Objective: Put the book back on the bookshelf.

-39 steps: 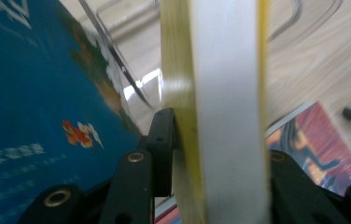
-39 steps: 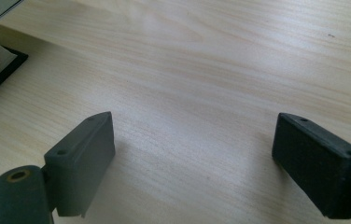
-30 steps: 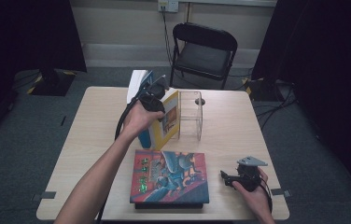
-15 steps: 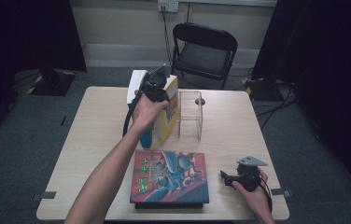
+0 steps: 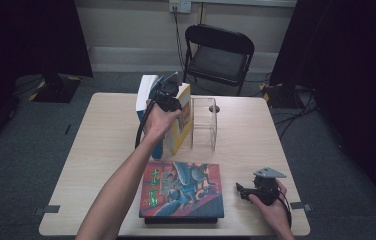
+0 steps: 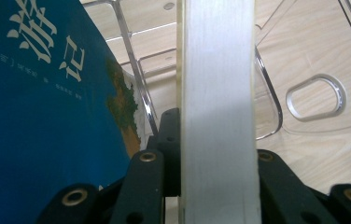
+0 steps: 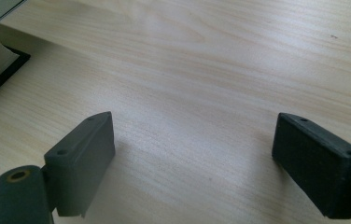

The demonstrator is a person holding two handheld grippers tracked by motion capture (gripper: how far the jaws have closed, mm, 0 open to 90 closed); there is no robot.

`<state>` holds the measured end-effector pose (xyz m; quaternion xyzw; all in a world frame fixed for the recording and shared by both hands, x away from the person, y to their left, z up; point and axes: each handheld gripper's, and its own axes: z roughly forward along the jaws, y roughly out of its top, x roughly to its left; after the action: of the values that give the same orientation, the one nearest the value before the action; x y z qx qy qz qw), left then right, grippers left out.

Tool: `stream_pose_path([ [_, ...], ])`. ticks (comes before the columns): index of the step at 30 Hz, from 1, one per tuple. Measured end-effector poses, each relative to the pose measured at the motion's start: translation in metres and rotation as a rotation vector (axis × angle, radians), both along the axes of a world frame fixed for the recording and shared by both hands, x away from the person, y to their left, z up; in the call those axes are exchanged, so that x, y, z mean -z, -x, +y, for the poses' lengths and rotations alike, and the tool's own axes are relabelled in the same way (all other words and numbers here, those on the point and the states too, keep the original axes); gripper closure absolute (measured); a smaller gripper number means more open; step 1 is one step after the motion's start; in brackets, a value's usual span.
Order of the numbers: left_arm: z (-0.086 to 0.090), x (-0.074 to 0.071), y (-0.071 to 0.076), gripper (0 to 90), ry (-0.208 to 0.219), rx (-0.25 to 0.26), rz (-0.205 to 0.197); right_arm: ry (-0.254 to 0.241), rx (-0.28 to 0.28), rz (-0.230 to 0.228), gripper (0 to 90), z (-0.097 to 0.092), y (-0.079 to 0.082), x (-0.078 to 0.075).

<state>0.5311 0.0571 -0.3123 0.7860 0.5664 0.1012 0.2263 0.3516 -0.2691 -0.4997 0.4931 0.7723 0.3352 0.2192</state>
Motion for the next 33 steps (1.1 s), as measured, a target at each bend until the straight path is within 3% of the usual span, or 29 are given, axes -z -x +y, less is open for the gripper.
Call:
stream_pose_path([
  [10, 0.003, -0.002, 0.001, 70.5, 0.025, 0.022, -0.030, -0.001, -0.001, 0.001, 13.0, 0.000, 0.000, 0.000],
  [13, 0.006, -0.003, 0.008, 64.9, 0.062, 0.047, -0.094, -0.001, -0.001, 0.000, 13.0, 0.000, 0.000, 0.000],
  [19, 0.013, 0.000, 0.028, 58.8, 0.107, 0.106, -0.262, -0.001, -0.001, 0.000, 13.0, 0.000, 0.000, 0.000],
  [23, 0.016, 0.006, 0.044, 55.8, 0.095, 0.159, -0.395, 0.000, -0.001, 0.000, 13.0, 0.001, 0.000, 0.000],
  [26, 0.015, 0.010, 0.054, 53.4, 0.071, 0.184, -0.450, 0.000, -0.001, 0.000, 13.0, 0.001, 0.000, 0.000],
  [30, 0.015, 0.015, 0.064, 53.3, 0.078, 0.179, -0.480, 0.000, 0.000, 0.001, 13.0, 0.001, 0.000, 0.000],
  [33, 0.017, 0.022, 0.070, 54.7, 0.136, 0.167, -0.508, 0.001, 0.001, 0.000, 13.0, 0.001, 0.000, 0.000],
])
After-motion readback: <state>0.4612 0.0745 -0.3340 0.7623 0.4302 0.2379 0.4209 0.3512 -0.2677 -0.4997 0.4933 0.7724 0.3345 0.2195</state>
